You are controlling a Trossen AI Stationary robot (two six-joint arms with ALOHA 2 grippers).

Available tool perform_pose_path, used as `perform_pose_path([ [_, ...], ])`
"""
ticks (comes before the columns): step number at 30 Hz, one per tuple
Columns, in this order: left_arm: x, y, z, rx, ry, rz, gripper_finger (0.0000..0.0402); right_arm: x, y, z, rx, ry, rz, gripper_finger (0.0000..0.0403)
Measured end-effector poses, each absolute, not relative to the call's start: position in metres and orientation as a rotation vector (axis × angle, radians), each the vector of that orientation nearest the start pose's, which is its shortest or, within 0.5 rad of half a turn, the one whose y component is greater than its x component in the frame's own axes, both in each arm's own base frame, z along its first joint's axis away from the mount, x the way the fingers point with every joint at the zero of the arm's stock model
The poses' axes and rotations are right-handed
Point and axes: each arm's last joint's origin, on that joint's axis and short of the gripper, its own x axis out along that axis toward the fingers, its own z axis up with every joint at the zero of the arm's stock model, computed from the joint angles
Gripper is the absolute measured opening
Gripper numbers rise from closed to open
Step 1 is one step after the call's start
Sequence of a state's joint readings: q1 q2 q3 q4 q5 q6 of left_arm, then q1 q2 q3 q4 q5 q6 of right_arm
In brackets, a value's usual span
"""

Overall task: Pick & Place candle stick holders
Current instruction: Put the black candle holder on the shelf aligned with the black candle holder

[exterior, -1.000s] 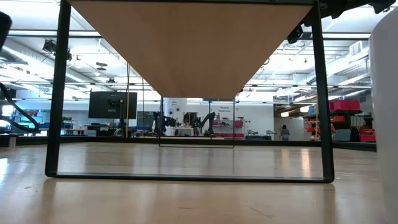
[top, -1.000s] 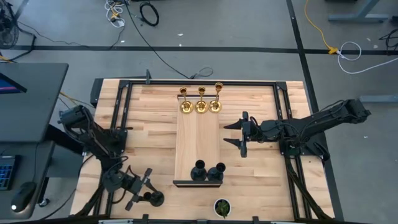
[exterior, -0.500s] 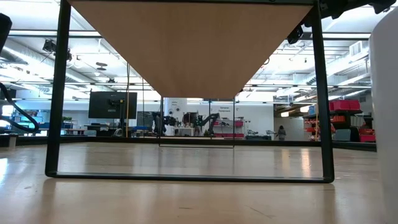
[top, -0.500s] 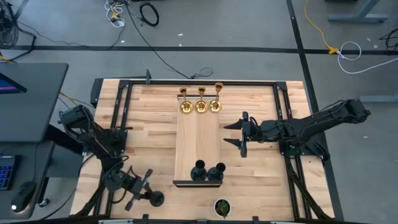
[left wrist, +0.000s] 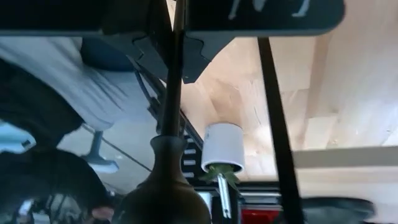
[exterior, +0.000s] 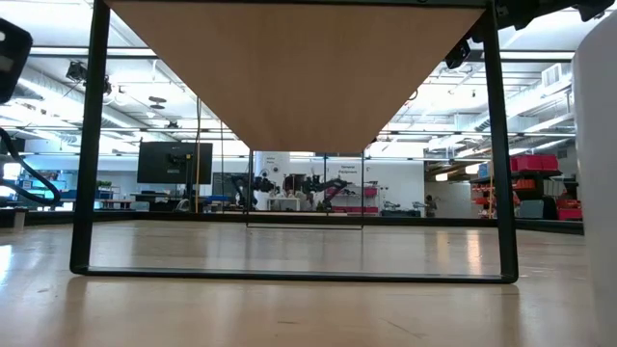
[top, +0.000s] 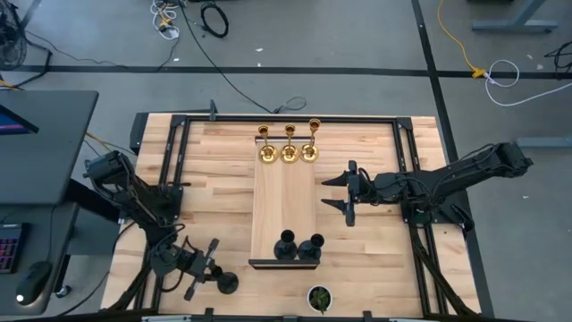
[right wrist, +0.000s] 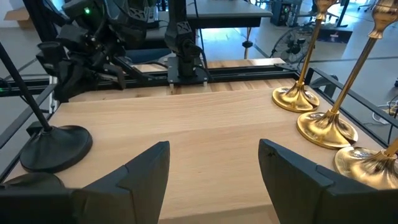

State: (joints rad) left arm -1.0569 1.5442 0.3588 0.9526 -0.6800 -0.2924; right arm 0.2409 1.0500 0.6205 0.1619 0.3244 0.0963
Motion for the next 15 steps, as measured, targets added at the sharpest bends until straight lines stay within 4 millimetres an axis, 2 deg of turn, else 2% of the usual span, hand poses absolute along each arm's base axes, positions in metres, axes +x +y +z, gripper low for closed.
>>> perform_pose_path([
  [9, 0.137, -0.204, 0.161, -0.171, 0.125, -0.309, 0.001, 0.224, 0.045, 0.26, 0.021, 0.252, -0.095, 0.0245],
  [15, 0.133, -0.196, 0.183, -0.223, 0.072, -0.309, 0.0016, 0.224, 0.046, 0.26, 0.041, 0.252, -0.097, 0.0245],
])
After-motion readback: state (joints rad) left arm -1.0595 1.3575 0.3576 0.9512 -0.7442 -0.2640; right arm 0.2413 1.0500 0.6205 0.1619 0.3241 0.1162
